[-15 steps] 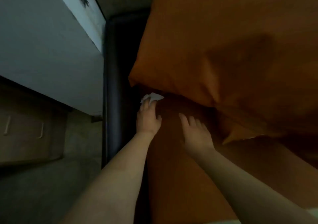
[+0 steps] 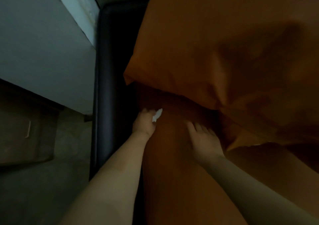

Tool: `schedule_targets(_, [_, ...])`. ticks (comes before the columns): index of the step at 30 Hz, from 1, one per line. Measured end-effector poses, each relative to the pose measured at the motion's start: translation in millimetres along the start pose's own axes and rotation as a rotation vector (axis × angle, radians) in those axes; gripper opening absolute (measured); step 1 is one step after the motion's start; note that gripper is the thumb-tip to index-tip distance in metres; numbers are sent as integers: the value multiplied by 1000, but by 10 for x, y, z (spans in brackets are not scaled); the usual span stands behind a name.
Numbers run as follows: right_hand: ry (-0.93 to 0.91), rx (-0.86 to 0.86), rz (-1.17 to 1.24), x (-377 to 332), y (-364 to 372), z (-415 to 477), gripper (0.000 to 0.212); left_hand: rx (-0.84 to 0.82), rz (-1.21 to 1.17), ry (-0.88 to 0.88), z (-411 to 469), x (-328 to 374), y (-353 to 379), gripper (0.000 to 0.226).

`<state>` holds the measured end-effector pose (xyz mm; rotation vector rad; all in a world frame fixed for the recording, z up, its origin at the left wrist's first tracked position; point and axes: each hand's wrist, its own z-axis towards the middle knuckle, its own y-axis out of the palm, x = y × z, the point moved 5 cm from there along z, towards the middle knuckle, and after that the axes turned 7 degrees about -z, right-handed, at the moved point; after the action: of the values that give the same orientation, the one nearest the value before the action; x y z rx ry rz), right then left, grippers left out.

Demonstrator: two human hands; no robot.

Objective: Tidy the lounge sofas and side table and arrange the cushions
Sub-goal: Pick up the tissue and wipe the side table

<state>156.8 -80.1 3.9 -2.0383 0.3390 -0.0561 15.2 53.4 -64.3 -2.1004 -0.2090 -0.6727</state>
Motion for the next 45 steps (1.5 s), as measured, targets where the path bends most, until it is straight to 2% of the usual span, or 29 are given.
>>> schedule_targets(3, [-3, 22, -20, 4, -149, -35, 75, 57, -14, -3, -97, 89, -105, 27])
schedule_targets(7, [26, 54, -29, -6, -383, -138, 75, 96, 43, 67, -247, 292, -379, 24])
schedule_targets(12, [81, 115, -13, -32, -767, -400, 72, 15, 48, 109, -450, 544, -740, 28])
schedule_targets(15, [118, 156, -2, -54, -1037, -611, 69, -39, 30, 120, -592, 758, -992, 23])
schedule_targets(23, [260, 295, 77, -37, -1875, -1302, 64, -56, 114, 346, -1131, 1574, -1824, 23])
schedule_targets(27, [338, 361, 109, 44, -2288, -1697, 64, -54, 142, 399, -1469, 2009, -2106, 24])
schedule_targets(31, [379, 443, 77, 176, -2632, -2080, 65, -101, 192, 467, -1814, 2569, -2173, 47])
schedule_targets(35, [449, 512, 56, 412, -2824, -2511, 66, -110, 288, 609, -2136, 3135, -2101, 54])
schedule_targets(37, [489, 534, 69, 549, -2853, -2741, 66, -113, 303, 654, -2271, 3366, -2020, 48])
schedule_targets(41, [587, 592, 88, 848, -2847, -3239, 64, -110, 318, 758, -2557, 3822, -1817, 23])
schedule_targets(45, [659, 637, 85, 1185, -2786, -3770, 61, -119, 305, 830, -2871, 4278, -1523, 17])
